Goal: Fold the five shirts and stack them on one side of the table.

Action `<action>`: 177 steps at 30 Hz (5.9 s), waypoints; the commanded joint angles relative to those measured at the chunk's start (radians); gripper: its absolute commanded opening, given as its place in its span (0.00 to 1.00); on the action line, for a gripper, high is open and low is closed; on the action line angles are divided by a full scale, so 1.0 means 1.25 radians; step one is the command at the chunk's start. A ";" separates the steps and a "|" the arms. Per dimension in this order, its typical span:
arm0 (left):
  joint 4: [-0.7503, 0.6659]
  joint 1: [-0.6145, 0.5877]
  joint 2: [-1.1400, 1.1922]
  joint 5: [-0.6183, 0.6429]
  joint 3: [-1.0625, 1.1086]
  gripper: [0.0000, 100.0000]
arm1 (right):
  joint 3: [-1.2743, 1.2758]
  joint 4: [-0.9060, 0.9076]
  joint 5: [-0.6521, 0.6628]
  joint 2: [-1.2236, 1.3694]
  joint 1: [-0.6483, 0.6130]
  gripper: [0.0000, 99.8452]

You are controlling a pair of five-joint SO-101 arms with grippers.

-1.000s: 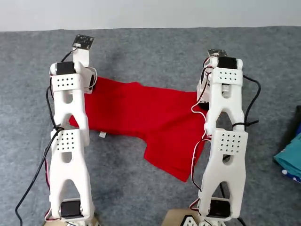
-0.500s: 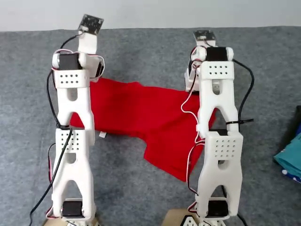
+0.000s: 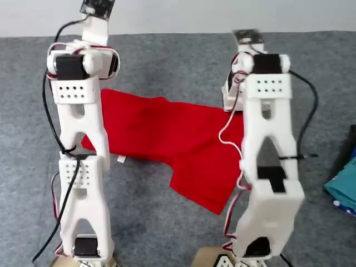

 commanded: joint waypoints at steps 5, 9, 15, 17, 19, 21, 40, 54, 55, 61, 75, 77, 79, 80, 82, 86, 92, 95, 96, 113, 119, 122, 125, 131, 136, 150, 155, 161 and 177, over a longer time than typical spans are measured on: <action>0.021 0.053 -0.218 0.007 0.246 0.10 | 0.120 0.034 -0.006 -0.206 0.114 0.01; 0.020 0.102 -0.309 0.005 0.411 0.10 | 0.168 0.034 -0.006 -0.269 0.188 0.01; 0.020 0.233 -0.421 0.004 0.590 0.10 | 0.242 0.033 -0.006 -0.376 0.301 0.01; 0.020 0.290 -0.448 0.004 0.650 0.10 | 0.276 0.030 -0.006 -0.403 0.346 0.01; 0.020 0.345 -0.473 0.000 0.708 0.09 | 0.313 0.030 -0.006 -0.427 0.391 0.01; 0.020 0.399 -0.492 -0.036 0.764 0.06 | 0.349 0.030 -0.006 -0.455 0.435 0.01; -0.006 0.659 -0.525 -0.199 1.073 0.06 | 0.644 0.003 0.060 -0.754 0.678 0.01; -0.099 0.725 -0.524 -0.333 1.288 0.20 | 0.643 0.013 0.191 -0.758 0.872 0.01; -0.110 0.725 -0.524 -0.341 1.294 0.20 | 0.643 0.013 0.199 -0.758 0.884 0.01; -0.222 0.722 -0.523 -0.377 1.357 0.20 | 0.643 0.014 0.220 -0.764 0.915 0.01; -0.372 0.707 -0.442 -0.376 1.413 0.19 | 0.681 0.013 0.220 -0.882 0.872 0.01; -0.371 0.701 -0.436 -0.374 1.406 0.19 | 0.681 0.013 0.220 -0.891 0.872 0.01; -0.371 0.695 -0.439 -0.374 1.405 0.19 | 0.681 0.013 0.220 -0.897 0.872 0.01; -0.372 0.694 -0.438 -0.374 1.404 0.19 | 0.681 0.013 0.220 -0.898 0.872 0.01; -0.372 0.694 -0.436 -0.374 1.404 0.18 | 0.681 0.013 0.220 -0.898 0.872 0.01; -0.374 0.695 -0.433 -0.376 1.405 0.12 | 0.681 0.013 0.220 -0.898 0.875 0.01; -0.374 0.696 -0.433 -0.374 1.405 0.04 | 0.681 0.029 0.220 -0.898 0.875 0.01; -0.372 0.697 -0.435 -0.374 1.405 0.00 | 0.681 0.029 0.220 -0.898 0.875 0.01; -0.372 0.697 -0.438 -0.374 1.405 0.00 | 0.681 0.029 0.220 -0.898 0.875 0.01; -0.250 0.640 -0.442 -0.372 1.199 0.00 | 0.681 0.029 0.220 -0.898 0.875 0.01; -0.257 0.582 -0.435 -0.372 1.143 0.00 | 0.681 0.029 0.220 -0.898 0.875 0.01; -0.282 0.555 -0.433 -0.372 1.131 0.00 | 0.681 0.029 0.220 -0.898 0.875 0.01; -0.327 0.523 -0.433 -0.372 1.131 0.00 | 0.681 0.029 0.220 -0.898 0.875 0.01; -0.372 0.513 -0.433 -0.372 1.130 0.00 | 0.682 0.029 0.220 -0.898 0.875 0.01; -0.426 0.513 -0.433 -0.357 1.130 0.00 | 0.682 0.030 0.220 -0.898 0.875 0.01; -0.475 0.477 -0.403 -0.356 1.104 0.00 | 0.682 0.030 0.220 -0.899 0.875 0.01; -0.455 0.457 -0.369 -0.355 1.055 0.00 | 0.682 0.030 0.220 -0.899 0.875 0.01; -0.425 0.465 -0.365 -0.355 1.019 0.06 | 0.682 0.030 0.220 -0.899 0.875 0.01; -0.333 0.455 -0.371 -0.357 0.968 0.12 | 0.682 0.030 0.220 -0.899 0.875 0.01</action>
